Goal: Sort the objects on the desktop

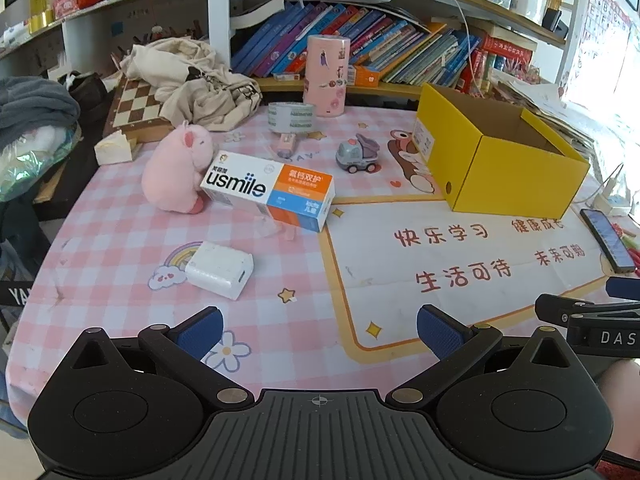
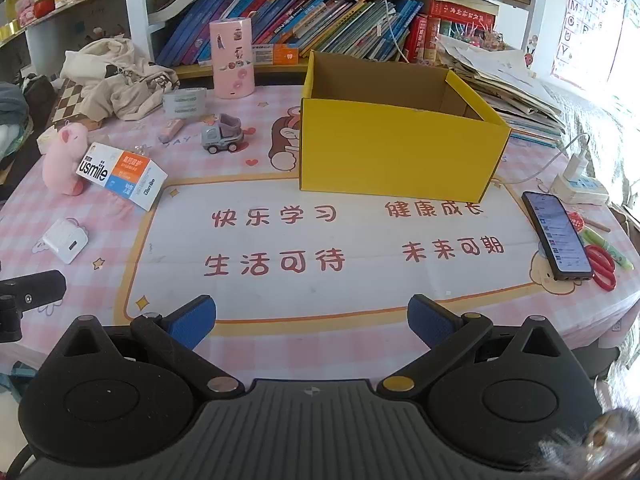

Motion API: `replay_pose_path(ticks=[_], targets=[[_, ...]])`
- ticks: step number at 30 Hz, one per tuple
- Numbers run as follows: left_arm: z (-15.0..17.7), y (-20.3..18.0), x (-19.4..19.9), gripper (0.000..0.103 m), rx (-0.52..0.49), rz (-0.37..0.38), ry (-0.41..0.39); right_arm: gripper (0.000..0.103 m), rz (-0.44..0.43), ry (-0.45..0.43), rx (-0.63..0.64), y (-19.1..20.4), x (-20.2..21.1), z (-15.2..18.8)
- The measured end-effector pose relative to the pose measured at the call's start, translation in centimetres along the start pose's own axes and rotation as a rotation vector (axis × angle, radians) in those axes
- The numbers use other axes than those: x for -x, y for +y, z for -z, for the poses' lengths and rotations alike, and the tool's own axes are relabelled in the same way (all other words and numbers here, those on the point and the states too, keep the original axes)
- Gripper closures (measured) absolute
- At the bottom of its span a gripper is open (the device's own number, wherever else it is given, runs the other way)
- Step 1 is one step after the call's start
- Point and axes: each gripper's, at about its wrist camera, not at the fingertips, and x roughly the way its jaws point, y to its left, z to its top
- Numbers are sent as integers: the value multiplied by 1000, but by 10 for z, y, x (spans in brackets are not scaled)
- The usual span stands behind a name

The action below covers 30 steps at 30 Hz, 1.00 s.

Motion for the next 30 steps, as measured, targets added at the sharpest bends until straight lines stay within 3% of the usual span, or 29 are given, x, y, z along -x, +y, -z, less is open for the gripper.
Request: replay_pose_path(ticks=[30], targets=[[1, 4, -9, 0, 5, 3, 55, 0, -12, 10, 2, 2, -5, 0]])
